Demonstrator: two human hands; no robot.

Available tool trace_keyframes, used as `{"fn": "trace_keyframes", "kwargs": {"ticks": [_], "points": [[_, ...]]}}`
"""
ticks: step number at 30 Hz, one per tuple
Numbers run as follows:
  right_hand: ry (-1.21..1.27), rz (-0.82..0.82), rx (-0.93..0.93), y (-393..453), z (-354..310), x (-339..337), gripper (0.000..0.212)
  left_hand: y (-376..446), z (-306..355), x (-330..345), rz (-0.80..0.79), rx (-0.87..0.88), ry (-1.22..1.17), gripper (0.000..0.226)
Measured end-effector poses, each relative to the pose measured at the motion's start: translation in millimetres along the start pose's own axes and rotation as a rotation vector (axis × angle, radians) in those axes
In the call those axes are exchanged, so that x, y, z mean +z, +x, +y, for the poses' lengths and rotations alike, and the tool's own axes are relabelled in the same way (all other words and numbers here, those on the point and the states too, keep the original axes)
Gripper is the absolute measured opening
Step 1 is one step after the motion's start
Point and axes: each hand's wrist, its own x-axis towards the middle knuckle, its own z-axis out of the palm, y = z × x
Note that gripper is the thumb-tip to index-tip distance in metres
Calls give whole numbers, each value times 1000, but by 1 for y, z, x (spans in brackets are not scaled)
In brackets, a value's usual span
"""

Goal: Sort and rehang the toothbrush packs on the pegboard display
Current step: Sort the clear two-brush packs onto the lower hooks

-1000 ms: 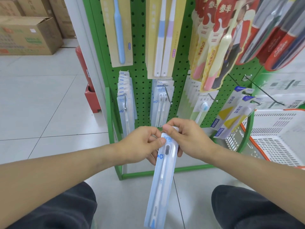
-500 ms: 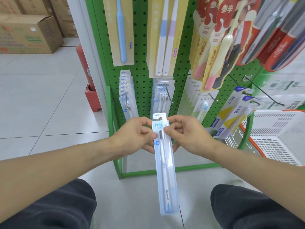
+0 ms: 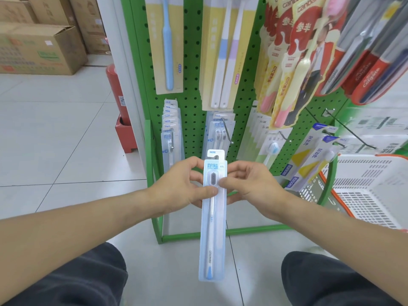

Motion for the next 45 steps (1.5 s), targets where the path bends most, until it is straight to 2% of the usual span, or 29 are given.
{"fn": "trace_keyframes", "kwargs": {"ticks": [2, 3, 6, 8, 14, 20, 22, 25, 31, 35, 38, 41, 43, 45], "points": [[31, -3, 42, -1, 0, 1, 6, -1, 0, 0, 12, 11, 33, 40], [29, -18, 50, -2, -1, 1, 10, -1, 1, 1, 14, 15, 48, 39], [-6, -88, 33, -4, -3, 2, 35, -1, 2, 2, 14, 29, 105, 37], [-44, -77, 4, -4, -3, 4, 47, -1, 2, 2, 12, 48, 133, 35], [26, 17, -34, 0, -7, 3, 48, -2, 3, 3, -61, -46, 86, 17], [-5, -99, -32, -1, -12, -4, 45, -1, 1, -1, -85, -58, -11, 17], [43, -45, -23, 0, -13, -6, 37, -1, -2, -6, -190, -96, -40, 13], [124, 62, 25, 2, -13, -12, 31, -5, -6, -11, -449, -187, 29, 30], [147, 68, 129, -1, -11, -11, 16, -11, -10, -14, -653, -216, 88, 57], [103, 86, 131, -2, -11, -8, 14, -15, -15, -12, -564, -246, 57, 54], [35, 146, 140, -2, -12, -5, 18, -18, -20, -11, -390, -266, 85, 51], [-54, 193, 144, 1, -10, -1, 21, -20, -19, -6, -232, -199, 132, 59], [-70, 167, 153, 2, -7, 6, 21, -22, -15, -4, -218, -105, 278, 70], [-35, 117, 162, 1, -6, 13, 33, -24, -15, 0, -237, -41, 473, 69]]}}
